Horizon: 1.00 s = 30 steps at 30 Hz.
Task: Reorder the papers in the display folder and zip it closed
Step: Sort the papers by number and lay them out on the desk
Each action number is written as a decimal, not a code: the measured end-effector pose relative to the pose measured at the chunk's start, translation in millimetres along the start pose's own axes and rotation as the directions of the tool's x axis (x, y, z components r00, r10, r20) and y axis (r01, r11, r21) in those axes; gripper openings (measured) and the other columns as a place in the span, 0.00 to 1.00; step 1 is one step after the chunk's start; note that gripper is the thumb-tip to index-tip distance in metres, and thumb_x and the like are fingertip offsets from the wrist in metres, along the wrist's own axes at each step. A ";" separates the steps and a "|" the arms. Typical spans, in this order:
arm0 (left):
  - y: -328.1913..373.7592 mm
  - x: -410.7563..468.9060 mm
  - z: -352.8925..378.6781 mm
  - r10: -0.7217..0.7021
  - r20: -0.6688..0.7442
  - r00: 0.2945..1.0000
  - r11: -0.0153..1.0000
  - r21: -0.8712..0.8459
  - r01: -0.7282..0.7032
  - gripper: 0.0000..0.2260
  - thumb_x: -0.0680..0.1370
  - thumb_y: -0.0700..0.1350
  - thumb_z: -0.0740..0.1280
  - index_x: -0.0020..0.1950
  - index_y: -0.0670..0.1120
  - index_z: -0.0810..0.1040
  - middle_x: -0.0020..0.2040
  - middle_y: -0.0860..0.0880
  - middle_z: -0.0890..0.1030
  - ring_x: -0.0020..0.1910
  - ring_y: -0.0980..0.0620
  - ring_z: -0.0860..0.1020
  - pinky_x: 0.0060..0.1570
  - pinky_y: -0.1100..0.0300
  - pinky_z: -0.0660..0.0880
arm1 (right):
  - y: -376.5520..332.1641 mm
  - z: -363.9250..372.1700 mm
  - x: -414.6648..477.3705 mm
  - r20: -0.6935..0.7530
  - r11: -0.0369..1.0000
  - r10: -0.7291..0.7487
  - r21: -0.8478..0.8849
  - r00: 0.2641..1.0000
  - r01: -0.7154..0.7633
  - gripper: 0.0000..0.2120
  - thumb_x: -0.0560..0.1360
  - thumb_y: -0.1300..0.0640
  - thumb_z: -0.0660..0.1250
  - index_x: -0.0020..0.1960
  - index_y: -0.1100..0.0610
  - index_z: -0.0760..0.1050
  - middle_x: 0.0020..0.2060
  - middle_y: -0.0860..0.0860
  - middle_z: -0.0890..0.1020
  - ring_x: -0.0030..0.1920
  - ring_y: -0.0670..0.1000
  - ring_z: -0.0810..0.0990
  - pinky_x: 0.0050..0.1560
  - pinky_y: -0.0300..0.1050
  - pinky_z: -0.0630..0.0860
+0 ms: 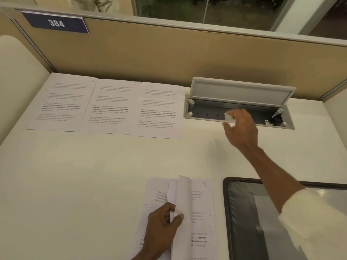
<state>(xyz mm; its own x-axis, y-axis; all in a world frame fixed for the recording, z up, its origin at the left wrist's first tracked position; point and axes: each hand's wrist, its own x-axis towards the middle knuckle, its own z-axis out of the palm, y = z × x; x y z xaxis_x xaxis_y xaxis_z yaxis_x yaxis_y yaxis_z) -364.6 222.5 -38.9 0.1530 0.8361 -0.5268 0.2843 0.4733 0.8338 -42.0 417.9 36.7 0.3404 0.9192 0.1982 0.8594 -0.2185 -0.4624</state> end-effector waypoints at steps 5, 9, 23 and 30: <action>-1.8 4.2 -1.1 -0.041 0.014 0.999 0.999 -0.001 0.041 0.05 0.76 0.46 0.79 0.48 0.47 0.85 0.42 0.50 0.89 0.43 0.40 0.87 0.50 0.46 0.85 | -7.3 5.9 89.2 0.028 0.978 -0.099 -0.184 0.995 0.102 0.25 0.78 0.58 0.73 0.73 0.56 0.72 0.71 0.55 0.75 0.72 0.58 0.71 0.61 0.61 0.78; 2.0 5.4 -2.1 -0.062 0.021 0.998 0.998 0.022 0.062 0.05 0.77 0.42 0.79 0.48 0.45 0.84 0.42 0.53 0.89 0.41 0.50 0.88 0.49 0.55 0.85 | -6.0 19.7 141.0 0.105 0.939 -0.145 -0.297 0.984 0.170 0.31 0.79 0.61 0.71 0.79 0.59 0.65 0.78 0.55 0.68 0.78 0.58 0.64 0.65 0.63 0.76; 2.6 5.6 -2.3 -0.054 0.014 0.998 0.998 0.024 0.054 0.04 0.77 0.40 0.78 0.46 0.45 0.84 0.40 0.52 0.89 0.38 0.52 0.87 0.45 0.58 0.83 | 3.6 37.8 167.8 0.153 0.880 -0.230 -0.389 0.961 0.273 0.13 0.78 0.70 0.67 0.60 0.60 0.80 0.53 0.60 0.83 0.51 0.64 0.81 0.43 0.52 0.76; 3.8 4.0 -1.6 -0.062 0.008 0.998 0.997 -0.036 0.062 0.04 0.77 0.39 0.78 0.47 0.43 0.84 0.42 0.49 0.89 0.41 0.46 0.88 0.48 0.51 0.85 | 26.5 51.8 116.4 0.260 0.820 -0.317 -0.409 0.912 0.401 0.10 0.74 0.63 0.77 0.55 0.59 0.82 0.48 0.57 0.80 0.51 0.60 0.77 0.37 0.53 0.78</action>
<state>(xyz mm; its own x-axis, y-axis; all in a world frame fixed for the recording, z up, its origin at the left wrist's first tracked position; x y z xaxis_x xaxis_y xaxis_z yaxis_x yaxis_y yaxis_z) -364.4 228.0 -37.6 0.1429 0.8029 -0.5787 0.2593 0.5339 0.8048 0.6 536.1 2.8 -0.0613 0.9928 0.1025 0.9970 0.0560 0.0539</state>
